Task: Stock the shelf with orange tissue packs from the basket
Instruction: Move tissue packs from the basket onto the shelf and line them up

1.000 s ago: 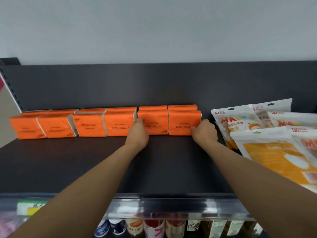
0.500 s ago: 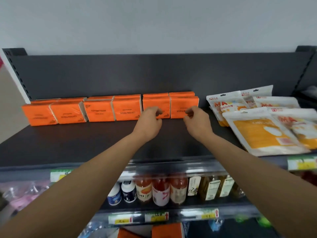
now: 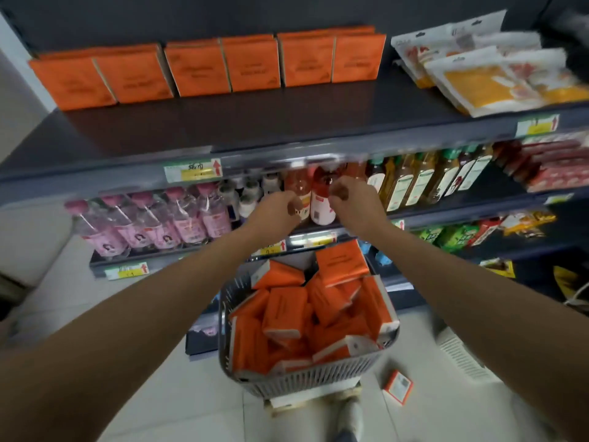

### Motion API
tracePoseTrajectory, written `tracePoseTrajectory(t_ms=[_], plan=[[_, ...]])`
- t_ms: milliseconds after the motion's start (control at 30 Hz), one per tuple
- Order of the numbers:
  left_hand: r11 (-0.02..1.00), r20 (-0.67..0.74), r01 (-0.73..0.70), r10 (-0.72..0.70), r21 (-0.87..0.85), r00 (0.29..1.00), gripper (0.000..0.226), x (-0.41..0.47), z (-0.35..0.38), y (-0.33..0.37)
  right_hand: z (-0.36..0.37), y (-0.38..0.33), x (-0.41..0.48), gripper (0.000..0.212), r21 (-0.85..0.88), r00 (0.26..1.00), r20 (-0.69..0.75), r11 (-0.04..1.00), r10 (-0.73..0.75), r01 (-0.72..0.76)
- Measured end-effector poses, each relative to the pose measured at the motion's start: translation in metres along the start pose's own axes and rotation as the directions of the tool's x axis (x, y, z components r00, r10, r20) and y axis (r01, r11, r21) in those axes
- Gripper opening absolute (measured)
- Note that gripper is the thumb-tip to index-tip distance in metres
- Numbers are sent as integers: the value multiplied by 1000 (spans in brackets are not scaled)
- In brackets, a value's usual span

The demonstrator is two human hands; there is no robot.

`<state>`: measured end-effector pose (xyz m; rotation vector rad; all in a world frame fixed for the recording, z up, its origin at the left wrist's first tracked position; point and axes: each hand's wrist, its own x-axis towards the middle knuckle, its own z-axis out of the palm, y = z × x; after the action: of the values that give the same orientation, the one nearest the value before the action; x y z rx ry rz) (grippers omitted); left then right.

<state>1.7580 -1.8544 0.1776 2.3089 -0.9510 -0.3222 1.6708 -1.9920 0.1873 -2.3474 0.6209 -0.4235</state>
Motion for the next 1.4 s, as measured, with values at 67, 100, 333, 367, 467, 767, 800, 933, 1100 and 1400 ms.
tracePoseTrajectory(t_ms=[67,100,333,367,467,767,800,933,1100,1400], plan=[[999,115,48,-47,-11,992,22,-17,16,-24,19,15,-17,19,-76,992,98,994,84,-77],[997,156,73,-71,-10,985,22,-24,22,-34,26,22,-24,20,-121,984,133,988,116,-100],[943,383,168,-273,287,883,25,-59,54,-87,51,68,-50,28,-431,896,285,880,341,-197],[928,409,172,-305,329,860,25,-64,58,-93,54,75,-53,30,-470,885,276,856,375,-216],[901,458,257,-404,349,792,32,-78,71,-114,61,88,-60,42,-613,813,227,727,536,-308],[804,388,464,-588,372,710,14,-90,96,-128,64,125,-70,58,-551,743,218,708,633,-442],[798,377,473,-596,373,709,15,-91,98,-127,61,124,-71,56,-544,737,206,701,644,-461],[769,360,514,-635,381,683,18,-89,97,-108,43,113,-66,20,-569,718,330,736,613,-367],[746,307,580,-664,326,681,43,-75,68,-77,15,74,-44,32,-514,641,494,792,587,-329],[818,157,571,-575,76,803,26,-72,-30,-8,-25,-22,-12,39,-278,775,558,947,296,-161]])
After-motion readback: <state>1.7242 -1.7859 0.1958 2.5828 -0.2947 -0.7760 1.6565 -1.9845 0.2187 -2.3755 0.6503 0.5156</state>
